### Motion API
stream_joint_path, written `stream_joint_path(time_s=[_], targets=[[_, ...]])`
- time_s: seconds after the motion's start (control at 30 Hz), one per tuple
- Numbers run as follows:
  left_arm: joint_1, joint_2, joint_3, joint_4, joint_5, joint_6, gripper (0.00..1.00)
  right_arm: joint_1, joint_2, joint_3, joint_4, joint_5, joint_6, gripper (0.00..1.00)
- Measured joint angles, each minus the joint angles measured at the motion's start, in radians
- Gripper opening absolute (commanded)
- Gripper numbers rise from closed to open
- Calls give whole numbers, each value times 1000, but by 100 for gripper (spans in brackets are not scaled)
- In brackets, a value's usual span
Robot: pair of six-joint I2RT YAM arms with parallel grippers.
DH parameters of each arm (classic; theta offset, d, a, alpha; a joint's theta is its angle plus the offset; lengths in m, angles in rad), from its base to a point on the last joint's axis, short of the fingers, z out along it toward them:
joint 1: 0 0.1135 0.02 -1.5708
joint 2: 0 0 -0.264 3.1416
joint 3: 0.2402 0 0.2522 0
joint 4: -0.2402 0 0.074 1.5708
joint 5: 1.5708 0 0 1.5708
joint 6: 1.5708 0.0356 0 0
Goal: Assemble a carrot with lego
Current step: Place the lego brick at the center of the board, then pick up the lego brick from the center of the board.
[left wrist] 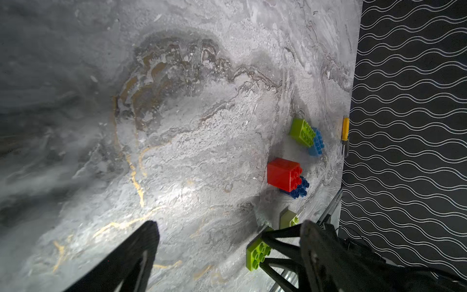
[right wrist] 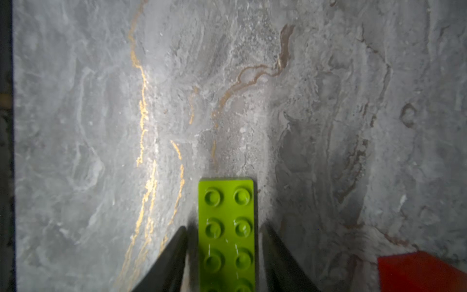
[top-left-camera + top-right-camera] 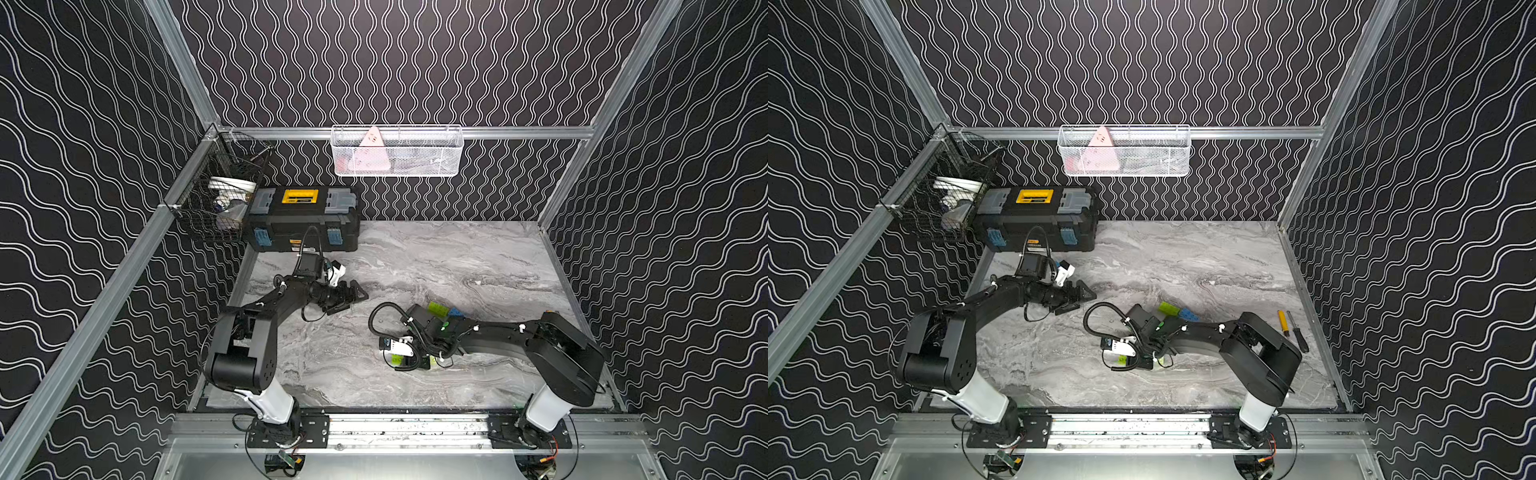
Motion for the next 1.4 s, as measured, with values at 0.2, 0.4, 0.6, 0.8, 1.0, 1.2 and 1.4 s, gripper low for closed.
stream_joint_path(time_s=[0.2, 0.4, 0.6, 0.8, 1.0, 1.2, 1.4], targets=[[-4, 1, -18, 7, 3, 0, 96, -142, -256, -3, -3, -173, -11, 98], [-61, 5, -17, 6, 11, 0, 95, -547, -312, -11, 22, -180, -35, 100], [-155, 29, 4, 6, 15, 4, 95, -664, -117, 91, 60, -221, 45, 91], [-177, 45, 7, 5, 14, 13, 94, -654, 35, 167, -20, -225, -80, 75], [-198, 61, 9, 0, 16, 27, 94, -606, 85, 140, -51, -172, -181, 72], [-211, 65, 14, 0, 21, 31, 94, -589, 120, 126, -51, -144, -218, 56], [-225, 80, 15, -2, 23, 34, 94, -589, 135, 127, -40, -152, -224, 50]])
